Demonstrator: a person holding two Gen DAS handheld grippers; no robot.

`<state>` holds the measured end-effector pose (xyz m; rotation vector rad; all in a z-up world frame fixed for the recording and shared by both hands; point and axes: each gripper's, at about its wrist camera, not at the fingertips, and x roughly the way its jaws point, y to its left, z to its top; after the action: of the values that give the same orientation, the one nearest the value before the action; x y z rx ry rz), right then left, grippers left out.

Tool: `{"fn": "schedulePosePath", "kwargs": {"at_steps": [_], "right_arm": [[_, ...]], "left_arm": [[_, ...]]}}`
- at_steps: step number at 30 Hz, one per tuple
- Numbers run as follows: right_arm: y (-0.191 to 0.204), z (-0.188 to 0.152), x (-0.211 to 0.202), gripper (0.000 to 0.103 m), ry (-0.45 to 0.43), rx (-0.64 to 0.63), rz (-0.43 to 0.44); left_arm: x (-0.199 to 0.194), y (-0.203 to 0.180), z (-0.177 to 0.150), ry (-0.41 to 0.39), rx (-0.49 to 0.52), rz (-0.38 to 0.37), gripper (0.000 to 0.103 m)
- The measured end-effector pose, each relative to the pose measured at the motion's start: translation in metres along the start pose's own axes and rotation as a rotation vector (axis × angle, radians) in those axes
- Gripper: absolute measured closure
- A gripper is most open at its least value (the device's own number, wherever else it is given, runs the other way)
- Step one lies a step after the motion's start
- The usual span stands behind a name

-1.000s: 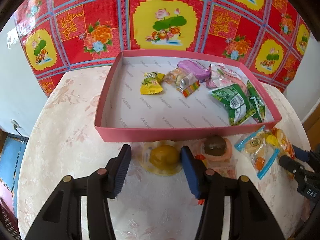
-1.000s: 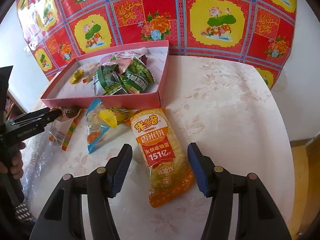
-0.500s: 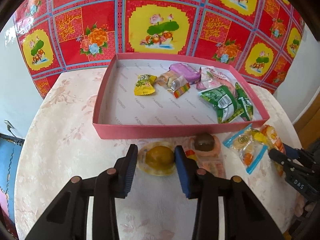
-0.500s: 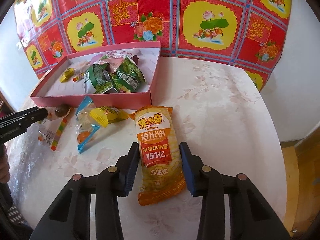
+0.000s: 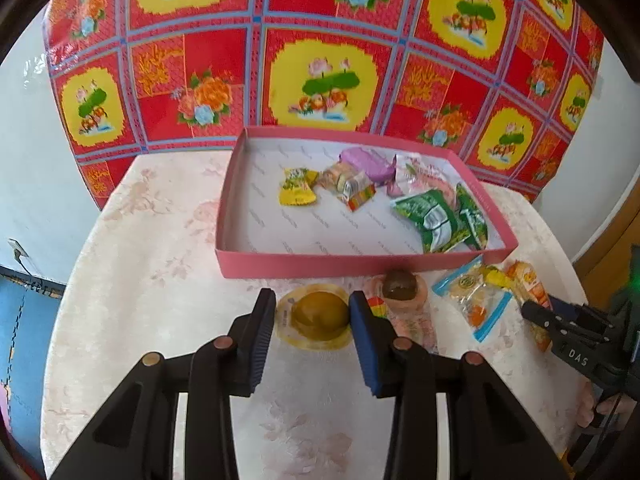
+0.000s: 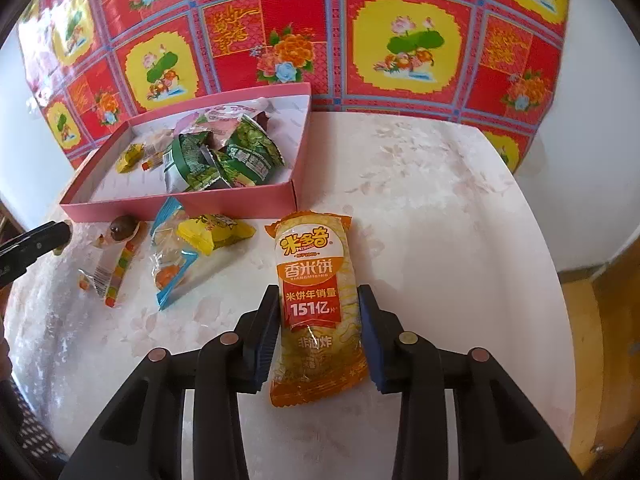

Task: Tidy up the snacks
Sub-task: 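Grasp the round yellow candy with the left tool while the right tool grasps the yellow rice-cracker bag, then carry the round candy with the left tool while the right tool carries the cracker bag into the tray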

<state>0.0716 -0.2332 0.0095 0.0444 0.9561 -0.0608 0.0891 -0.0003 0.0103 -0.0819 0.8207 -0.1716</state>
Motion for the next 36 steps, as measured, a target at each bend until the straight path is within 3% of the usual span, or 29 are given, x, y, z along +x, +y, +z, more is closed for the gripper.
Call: {"fn": "schedulePosePath", "kwargs": {"at_steps": [6,20,36], "right_arm": [[-0.005,0.002,-0.014,0.065,-0.018,0.034,0.02],[0.026,0.04,-0.043,0.065,-0.108,-0.039,0.088],[0.075,0.08,-0.023,0.065,-0.085,-0.095,0.233]], "left_arm": [[-0.013,0.002,0.006,-0.03,0.004,-0.004,0.063],[-0.011,0.002,0.042,-0.076,0.025,-0.007,0.063],[0.04,0.0,0.068,-0.023,0.049,0.006,0.063]]}}
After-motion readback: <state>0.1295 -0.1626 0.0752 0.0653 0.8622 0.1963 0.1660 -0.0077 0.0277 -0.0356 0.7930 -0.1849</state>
